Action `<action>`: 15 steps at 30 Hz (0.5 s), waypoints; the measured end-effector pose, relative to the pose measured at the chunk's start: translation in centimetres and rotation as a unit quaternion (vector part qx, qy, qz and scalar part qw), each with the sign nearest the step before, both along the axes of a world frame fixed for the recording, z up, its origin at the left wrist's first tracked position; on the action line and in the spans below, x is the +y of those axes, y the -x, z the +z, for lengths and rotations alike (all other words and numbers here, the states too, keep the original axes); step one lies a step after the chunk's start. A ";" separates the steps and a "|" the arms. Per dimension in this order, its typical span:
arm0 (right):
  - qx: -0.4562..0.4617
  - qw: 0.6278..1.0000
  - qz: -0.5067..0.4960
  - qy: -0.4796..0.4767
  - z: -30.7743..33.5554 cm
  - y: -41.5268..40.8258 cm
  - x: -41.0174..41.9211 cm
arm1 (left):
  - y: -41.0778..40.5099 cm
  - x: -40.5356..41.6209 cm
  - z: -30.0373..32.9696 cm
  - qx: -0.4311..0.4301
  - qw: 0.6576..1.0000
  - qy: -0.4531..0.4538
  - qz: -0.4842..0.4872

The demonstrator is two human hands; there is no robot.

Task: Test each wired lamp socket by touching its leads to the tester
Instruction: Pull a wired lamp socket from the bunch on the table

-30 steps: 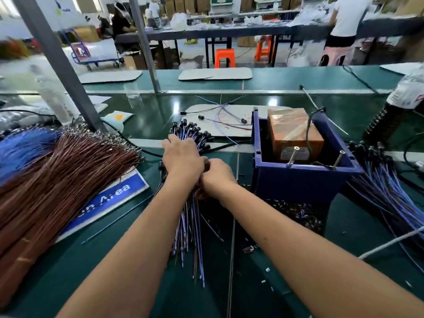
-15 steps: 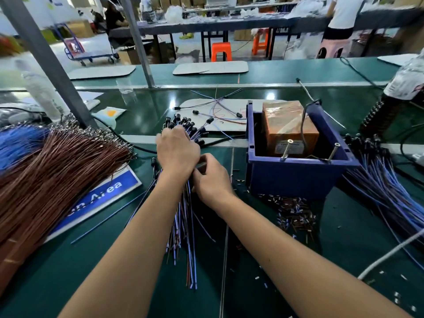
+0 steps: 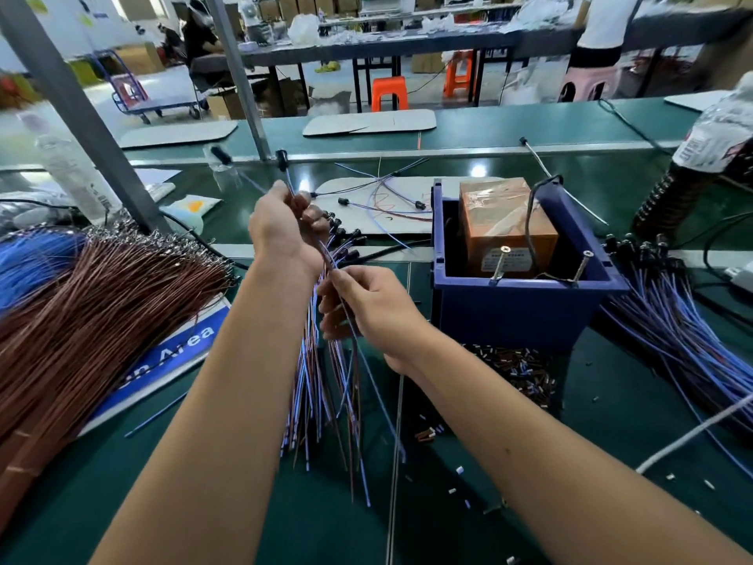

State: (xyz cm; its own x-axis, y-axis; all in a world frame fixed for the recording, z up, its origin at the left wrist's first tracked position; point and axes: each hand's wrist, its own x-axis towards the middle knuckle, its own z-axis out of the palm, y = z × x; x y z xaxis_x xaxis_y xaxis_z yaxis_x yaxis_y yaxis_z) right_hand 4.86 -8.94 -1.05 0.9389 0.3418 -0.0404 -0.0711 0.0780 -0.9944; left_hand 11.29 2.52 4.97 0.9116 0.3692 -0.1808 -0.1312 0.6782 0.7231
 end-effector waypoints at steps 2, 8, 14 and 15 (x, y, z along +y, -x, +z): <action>0.014 1.000 0.021 0.009 -0.3 0.2 -0.7 | -0.3 0.7 0.2 0.057 0.990 -0.111 0.065; -0.044 0.971 -0.063 0.227 -2.3 -0.5 -1.6 | -0.9 3.6 0.5 0.138 0.903 -0.367 0.178; -0.186 0.941 -0.146 0.244 -1.5 0.8 -1.3 | 0.4 3.1 4.6 0.009 0.928 -0.318 0.196; -0.224 0.933 -0.143 0.241 -0.7 1.2 -1.2 | 0.7 2.5 5.6 -0.026 0.946 -0.270 0.176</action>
State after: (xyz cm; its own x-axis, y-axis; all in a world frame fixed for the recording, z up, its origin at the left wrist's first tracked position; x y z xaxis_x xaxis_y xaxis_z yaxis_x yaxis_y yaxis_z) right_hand 3.62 -10.15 -1.73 0.9485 0.1177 0.2942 0.3156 -0.4351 -0.8433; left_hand 10.60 5.00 10.56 0.7176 0.6772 0.1627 -0.3248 0.1188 0.9383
